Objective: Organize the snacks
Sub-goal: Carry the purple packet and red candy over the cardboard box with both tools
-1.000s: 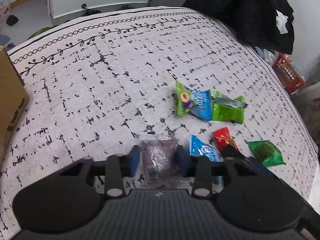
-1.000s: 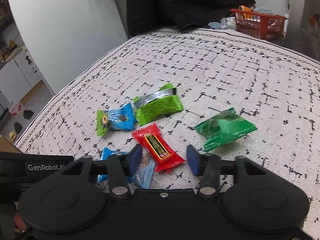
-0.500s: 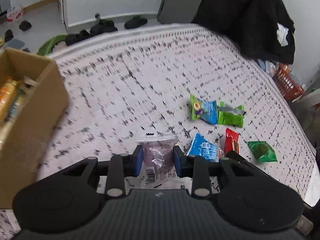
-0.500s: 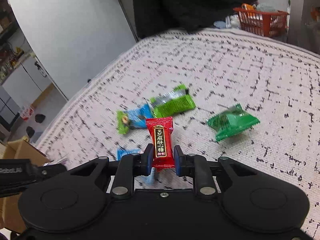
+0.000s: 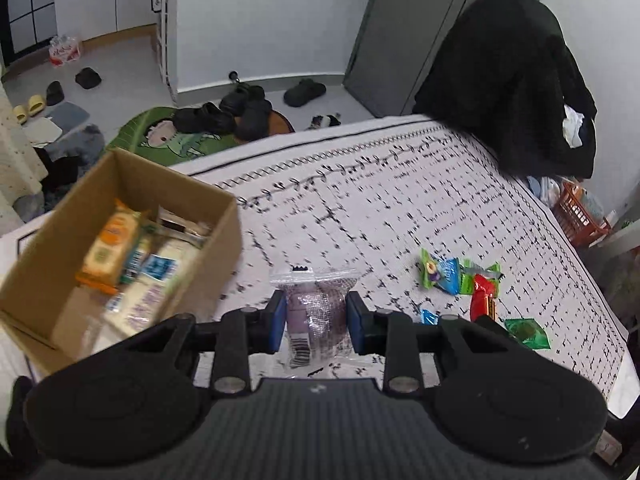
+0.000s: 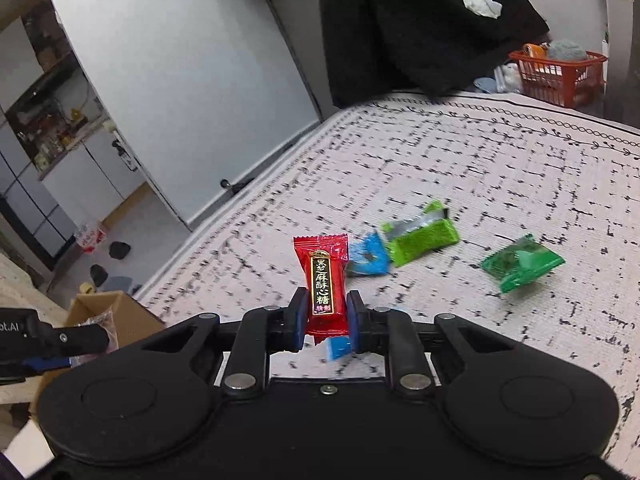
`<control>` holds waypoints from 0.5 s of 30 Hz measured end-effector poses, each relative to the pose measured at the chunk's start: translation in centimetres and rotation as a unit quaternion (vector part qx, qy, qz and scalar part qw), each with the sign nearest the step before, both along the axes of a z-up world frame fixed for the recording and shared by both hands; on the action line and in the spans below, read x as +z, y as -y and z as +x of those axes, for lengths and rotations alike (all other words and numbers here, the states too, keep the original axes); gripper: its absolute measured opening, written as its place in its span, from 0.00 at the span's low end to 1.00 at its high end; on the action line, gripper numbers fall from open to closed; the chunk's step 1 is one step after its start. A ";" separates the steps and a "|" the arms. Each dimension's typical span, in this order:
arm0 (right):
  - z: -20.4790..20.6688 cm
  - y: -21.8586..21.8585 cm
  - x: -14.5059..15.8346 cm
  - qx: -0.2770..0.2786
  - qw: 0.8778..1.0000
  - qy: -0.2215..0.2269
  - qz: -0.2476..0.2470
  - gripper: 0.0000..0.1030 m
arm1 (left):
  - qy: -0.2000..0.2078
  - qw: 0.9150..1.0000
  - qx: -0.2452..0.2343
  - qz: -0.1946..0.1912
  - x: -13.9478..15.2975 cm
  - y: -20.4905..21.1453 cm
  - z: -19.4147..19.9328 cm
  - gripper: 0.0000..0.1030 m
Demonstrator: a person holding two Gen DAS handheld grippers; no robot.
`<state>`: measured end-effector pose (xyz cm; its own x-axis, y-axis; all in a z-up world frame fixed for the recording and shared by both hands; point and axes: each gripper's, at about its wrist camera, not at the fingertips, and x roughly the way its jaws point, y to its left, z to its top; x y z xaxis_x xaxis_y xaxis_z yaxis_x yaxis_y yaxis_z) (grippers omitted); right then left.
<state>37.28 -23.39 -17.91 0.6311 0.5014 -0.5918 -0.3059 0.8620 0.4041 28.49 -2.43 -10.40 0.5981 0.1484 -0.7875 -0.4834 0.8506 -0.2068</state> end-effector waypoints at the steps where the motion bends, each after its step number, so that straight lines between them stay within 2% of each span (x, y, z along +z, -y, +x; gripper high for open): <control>1: -0.2 -0.3 0.3 0.002 1.000 0.002 0.003 0.19 | 0.002 1.000 0.002 0.001 0.2 -0.3 -0.3 0.30; 7: -1.4 -2.4 1.8 0.022 0.999 0.017 0.022 0.19 | 0.007 1.000 0.020 0.006 1.5 -2.2 -2.3 0.30; 15: -4.2 -6.5 4.1 0.064 0.996 0.057 0.023 0.19 | 0.010 0.998 0.054 0.013 2.7 -5.0 -4.6 0.30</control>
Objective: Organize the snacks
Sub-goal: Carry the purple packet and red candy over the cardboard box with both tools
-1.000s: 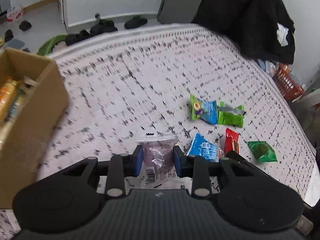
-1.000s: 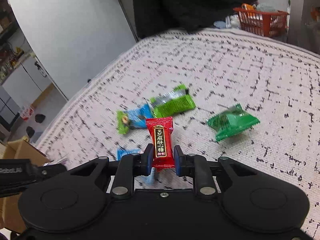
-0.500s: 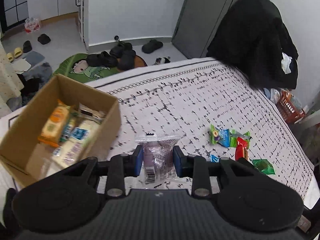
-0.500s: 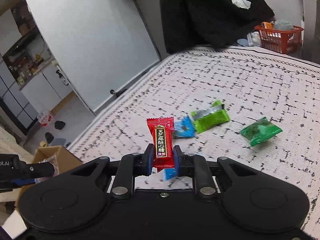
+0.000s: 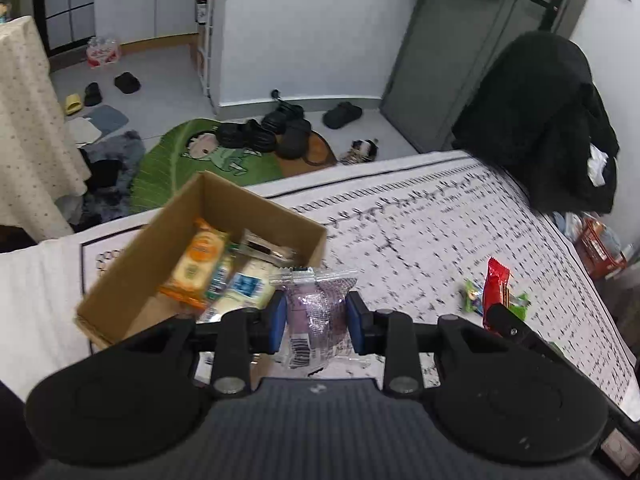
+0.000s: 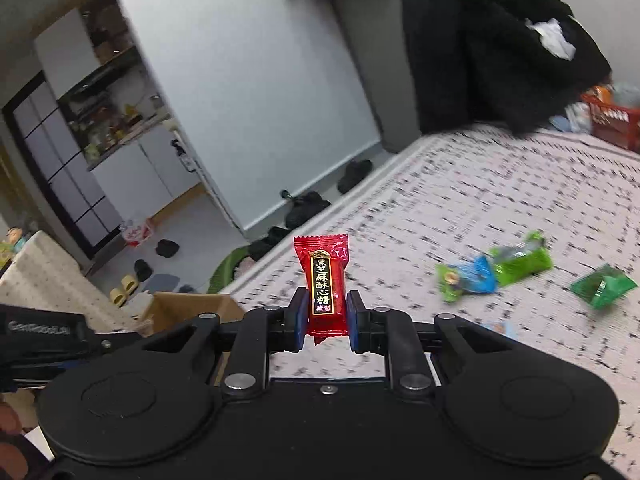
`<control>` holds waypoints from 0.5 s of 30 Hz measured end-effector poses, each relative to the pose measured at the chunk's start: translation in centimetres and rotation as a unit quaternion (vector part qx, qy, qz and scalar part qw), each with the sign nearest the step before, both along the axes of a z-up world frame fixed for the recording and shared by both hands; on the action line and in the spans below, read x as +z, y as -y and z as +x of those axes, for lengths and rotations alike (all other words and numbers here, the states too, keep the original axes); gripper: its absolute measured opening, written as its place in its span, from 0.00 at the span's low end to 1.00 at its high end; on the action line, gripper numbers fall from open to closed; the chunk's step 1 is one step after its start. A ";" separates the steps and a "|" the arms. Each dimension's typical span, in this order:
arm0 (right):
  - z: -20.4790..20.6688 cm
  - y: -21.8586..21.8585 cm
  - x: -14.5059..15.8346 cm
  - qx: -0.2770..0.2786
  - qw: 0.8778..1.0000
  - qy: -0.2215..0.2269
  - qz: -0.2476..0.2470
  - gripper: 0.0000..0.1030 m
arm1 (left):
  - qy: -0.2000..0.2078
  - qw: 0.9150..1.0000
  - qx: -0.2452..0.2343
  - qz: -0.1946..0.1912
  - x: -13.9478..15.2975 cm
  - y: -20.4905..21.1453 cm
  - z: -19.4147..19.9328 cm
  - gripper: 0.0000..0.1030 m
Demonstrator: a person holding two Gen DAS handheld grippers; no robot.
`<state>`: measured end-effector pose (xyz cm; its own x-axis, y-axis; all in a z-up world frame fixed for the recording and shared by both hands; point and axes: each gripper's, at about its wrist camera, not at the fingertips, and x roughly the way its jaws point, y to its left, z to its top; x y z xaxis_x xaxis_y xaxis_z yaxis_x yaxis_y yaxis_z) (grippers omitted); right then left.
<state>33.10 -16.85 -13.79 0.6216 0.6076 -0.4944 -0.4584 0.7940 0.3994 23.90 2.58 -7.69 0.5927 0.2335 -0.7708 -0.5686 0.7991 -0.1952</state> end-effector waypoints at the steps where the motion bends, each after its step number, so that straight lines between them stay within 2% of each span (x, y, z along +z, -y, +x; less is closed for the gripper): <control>1: -0.4 -0.5 0.2 0.006 1.000 0.006 0.001 0.19 | 0.000 1.000 0.004 -0.001 0.1 -0.4 -0.2 0.30; 15: -3.2 -5.6 0.7 0.065 0.998 0.023 -0.009 0.19 | -0.003 0.999 0.046 -0.006 0.2 -4.4 -2.6 0.30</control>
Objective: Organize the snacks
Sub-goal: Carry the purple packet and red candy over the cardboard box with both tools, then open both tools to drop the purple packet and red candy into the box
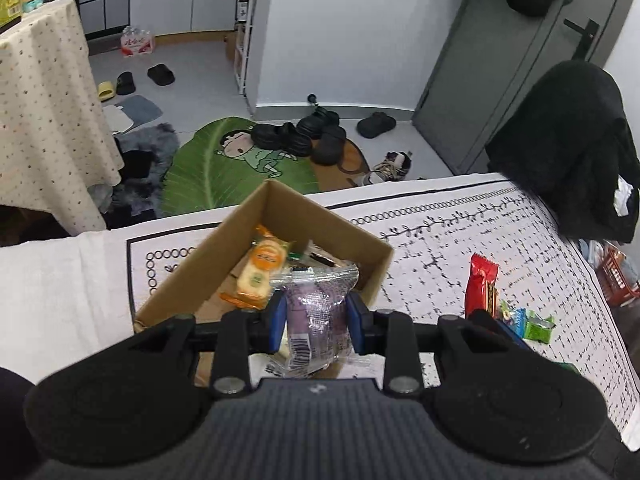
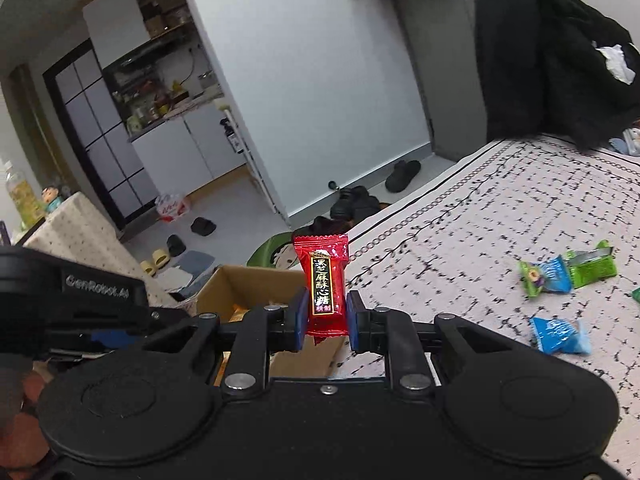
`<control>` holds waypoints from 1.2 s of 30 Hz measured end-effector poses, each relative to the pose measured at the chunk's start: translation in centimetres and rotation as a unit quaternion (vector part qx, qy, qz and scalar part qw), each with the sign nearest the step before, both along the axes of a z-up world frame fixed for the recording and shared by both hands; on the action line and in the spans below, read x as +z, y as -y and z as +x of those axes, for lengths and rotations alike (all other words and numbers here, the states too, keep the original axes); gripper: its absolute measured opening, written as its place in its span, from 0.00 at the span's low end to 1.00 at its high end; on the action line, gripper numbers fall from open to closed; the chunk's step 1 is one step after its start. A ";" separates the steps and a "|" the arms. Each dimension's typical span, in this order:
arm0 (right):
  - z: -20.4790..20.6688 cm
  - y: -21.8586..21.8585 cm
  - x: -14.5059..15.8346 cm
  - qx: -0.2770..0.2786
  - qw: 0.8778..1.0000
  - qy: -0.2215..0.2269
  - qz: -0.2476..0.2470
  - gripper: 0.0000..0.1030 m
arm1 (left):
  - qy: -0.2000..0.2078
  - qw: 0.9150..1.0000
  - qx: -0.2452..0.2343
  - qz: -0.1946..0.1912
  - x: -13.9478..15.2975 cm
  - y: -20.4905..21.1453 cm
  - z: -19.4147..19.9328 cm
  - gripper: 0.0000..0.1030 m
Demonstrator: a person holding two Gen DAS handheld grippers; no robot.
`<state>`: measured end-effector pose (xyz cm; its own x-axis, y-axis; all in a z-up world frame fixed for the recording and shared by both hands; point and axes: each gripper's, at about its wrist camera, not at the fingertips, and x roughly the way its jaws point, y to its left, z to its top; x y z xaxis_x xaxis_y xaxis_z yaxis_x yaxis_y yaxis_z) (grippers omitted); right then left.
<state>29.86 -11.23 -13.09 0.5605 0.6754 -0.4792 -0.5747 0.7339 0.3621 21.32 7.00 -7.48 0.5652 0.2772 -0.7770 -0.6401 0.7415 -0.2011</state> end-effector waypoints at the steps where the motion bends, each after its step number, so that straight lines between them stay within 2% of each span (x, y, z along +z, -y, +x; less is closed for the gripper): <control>1: -0.3 -0.4 -0.1 0.004 1.000 -0.002 0.001 0.19 | -0.001 1.000 0.003 -0.002 -0.1 -0.2 0.0 0.30; 15: -0.8 -3.1 -1.8 0.033 0.999 -0.027 -0.007 0.19 | -0.028 0.998 0.035 -0.041 -3.4 -4.1 0.4 0.30; 26: -2.0 -5.4 -2.0 0.068 0.997 -0.022 -0.011 0.19 | -0.062 0.995 0.055 -0.049 -5.0 -5.7 1.2 0.30; 30: -2.3 -5.5 -1.9 0.077 0.997 -0.024 -0.009 0.20 | -0.064 0.995 0.066 -0.034 -4.2 -6.0 0.9 0.35; 34: -2.6 -5.2 -1.5 0.082 0.996 -0.024 -0.001 0.23 | -0.062 0.996 0.062 -0.029 -3.4 -5.7 0.9 0.45; 36: -2.6 -4.9 -1.1 0.081 0.996 -0.024 0.004 0.28 | -0.064 0.996 0.064 -0.023 -3.0 -5.5 0.8 0.48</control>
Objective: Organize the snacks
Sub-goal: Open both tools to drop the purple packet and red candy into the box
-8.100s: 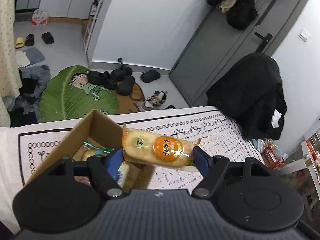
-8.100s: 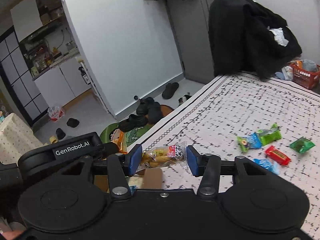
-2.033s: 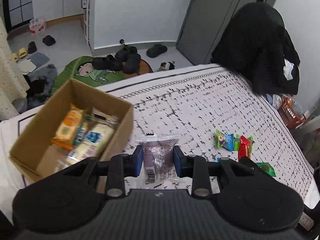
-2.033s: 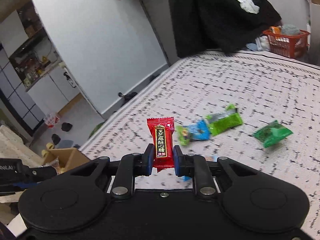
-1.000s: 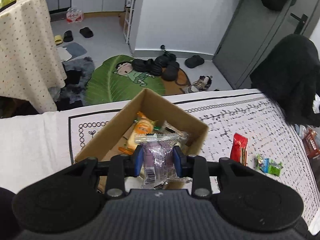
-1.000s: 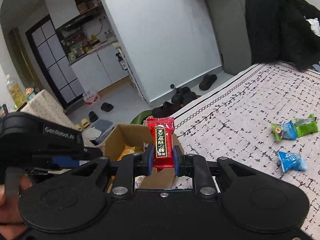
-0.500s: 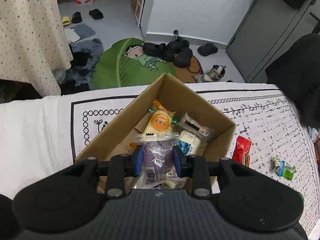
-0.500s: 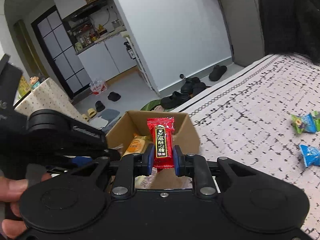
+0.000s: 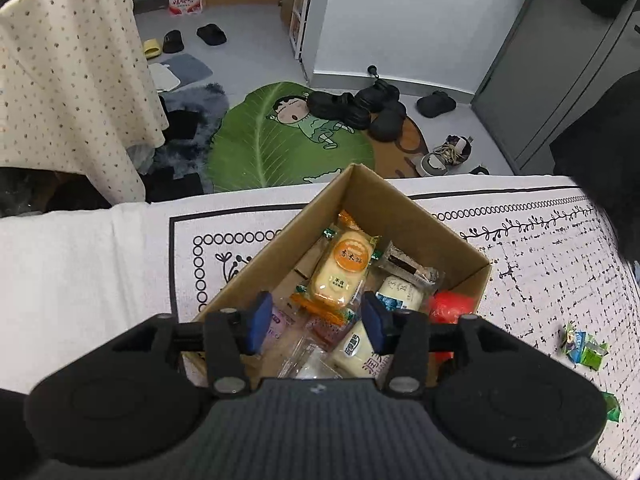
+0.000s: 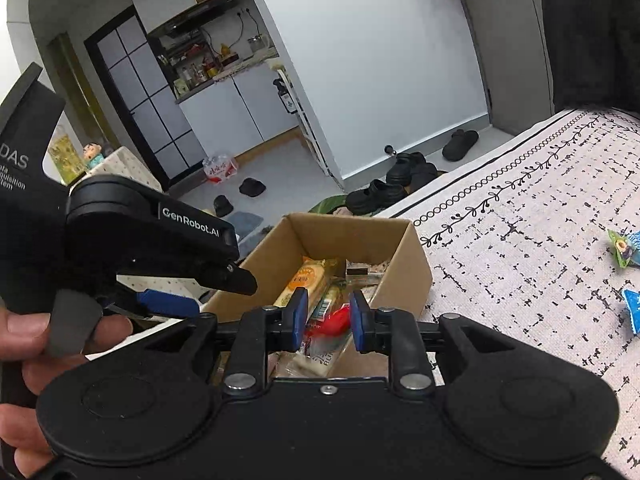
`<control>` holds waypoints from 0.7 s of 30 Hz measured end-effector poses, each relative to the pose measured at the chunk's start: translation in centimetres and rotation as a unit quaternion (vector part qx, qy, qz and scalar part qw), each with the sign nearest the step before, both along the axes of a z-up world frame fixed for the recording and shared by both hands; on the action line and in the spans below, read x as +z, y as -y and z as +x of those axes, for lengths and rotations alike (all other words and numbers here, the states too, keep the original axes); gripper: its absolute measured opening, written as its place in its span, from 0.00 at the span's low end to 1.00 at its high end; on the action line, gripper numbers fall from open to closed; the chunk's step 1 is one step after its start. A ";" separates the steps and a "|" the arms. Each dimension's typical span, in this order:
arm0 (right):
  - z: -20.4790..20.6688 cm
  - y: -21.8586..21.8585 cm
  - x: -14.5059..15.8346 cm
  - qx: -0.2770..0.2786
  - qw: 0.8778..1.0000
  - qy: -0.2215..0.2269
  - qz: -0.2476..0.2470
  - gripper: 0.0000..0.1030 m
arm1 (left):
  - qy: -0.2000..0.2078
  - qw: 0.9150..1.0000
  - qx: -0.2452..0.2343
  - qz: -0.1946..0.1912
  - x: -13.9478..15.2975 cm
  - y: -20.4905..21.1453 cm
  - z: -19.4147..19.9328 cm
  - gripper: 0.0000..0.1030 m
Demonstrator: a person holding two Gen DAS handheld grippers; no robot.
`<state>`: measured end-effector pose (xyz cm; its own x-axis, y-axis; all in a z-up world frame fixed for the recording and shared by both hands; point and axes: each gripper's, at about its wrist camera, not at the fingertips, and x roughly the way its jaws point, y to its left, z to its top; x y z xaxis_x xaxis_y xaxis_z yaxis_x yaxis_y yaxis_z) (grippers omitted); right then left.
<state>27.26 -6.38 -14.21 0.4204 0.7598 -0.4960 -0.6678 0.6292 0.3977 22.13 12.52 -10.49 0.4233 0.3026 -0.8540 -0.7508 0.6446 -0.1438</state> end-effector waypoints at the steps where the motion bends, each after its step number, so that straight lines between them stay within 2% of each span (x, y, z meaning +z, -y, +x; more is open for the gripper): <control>1: 0.0 0.3 0.2 -0.004 1.000 0.001 0.002 0.31 | -0.001 1.000 0.000 0.002 0.2 0.1 0.0 0.50; 5: 0.5 1.6 0.6 -0.022 1.000 -0.001 0.007 0.33 | -0.004 1.000 -0.003 0.015 0.9 0.9 -0.2 0.62; 8: 0.9 2.8 0.7 -0.035 0.999 -0.005 0.000 0.40 | -0.006 1.000 -0.002 0.025 1.4 1.3 -0.4 0.72; 13: 1.6 4.6 0.7 -0.057 0.998 -0.011 -0.007 0.43 | -0.005 0.999 -0.007 0.031 2.0 2.5 -0.5 0.80; 19: 2.7 6.4 0.5 -0.078 0.997 -0.022 -0.011 0.44 | -0.007 0.999 -0.027 0.041 2.5 4.1 -0.4 0.82; 21: 3.0 7.0 0.5 -0.084 0.996 -0.026 -0.011 0.48 | -0.007 0.998 -0.034 0.044 2.6 4.8 -0.2 0.83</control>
